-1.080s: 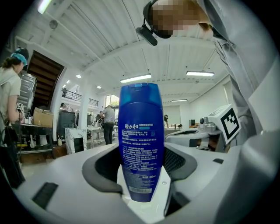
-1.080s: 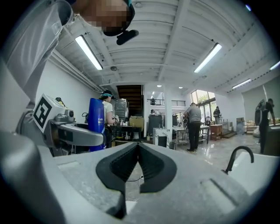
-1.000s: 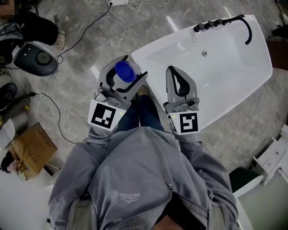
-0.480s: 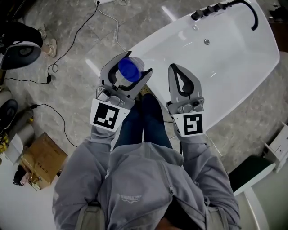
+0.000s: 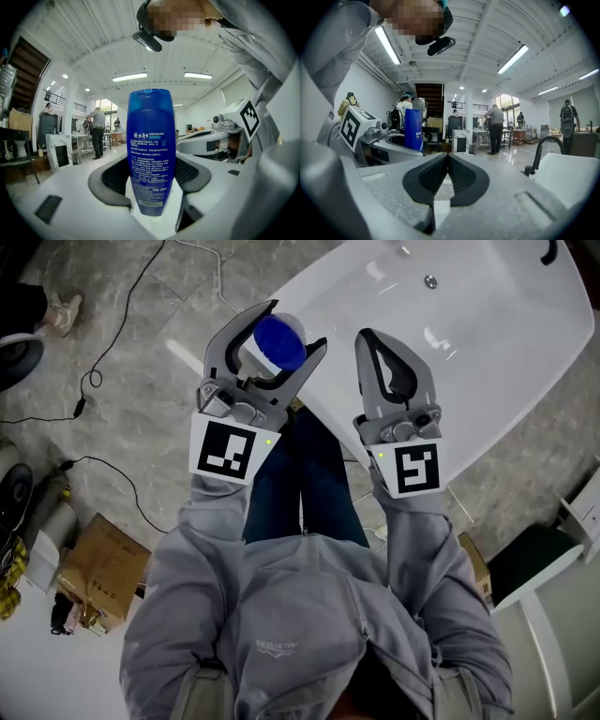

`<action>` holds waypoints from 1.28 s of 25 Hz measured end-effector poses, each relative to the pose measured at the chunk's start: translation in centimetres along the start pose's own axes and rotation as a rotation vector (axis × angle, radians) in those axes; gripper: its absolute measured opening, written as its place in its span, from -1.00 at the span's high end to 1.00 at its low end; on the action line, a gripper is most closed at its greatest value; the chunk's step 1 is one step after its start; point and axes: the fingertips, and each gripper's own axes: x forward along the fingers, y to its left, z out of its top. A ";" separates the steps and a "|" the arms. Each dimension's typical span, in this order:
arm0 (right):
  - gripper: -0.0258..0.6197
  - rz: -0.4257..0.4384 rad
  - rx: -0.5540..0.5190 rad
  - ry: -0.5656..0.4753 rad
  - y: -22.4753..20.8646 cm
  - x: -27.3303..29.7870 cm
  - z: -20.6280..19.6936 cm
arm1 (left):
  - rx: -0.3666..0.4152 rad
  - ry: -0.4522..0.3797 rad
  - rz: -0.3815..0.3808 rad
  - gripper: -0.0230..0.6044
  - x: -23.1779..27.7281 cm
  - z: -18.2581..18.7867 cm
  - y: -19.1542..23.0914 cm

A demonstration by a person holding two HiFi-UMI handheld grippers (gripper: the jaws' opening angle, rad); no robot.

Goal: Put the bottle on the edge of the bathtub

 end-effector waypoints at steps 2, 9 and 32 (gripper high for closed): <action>0.92 0.001 -0.002 0.009 -0.3 0.6 -1.2 | 0.003 0.006 -0.005 0.05 0.9 -1.3 0.3; 0.92 -0.001 -0.018 0.008 -2.0 2.9 -3.3 | 0.033 -0.003 -0.024 0.05 4.2 -3.7 1.4; 0.92 0.019 0.076 0.095 -4.5 7.7 -11.8 | -0.016 0.061 -0.078 0.05 10.5 -14.8 3.3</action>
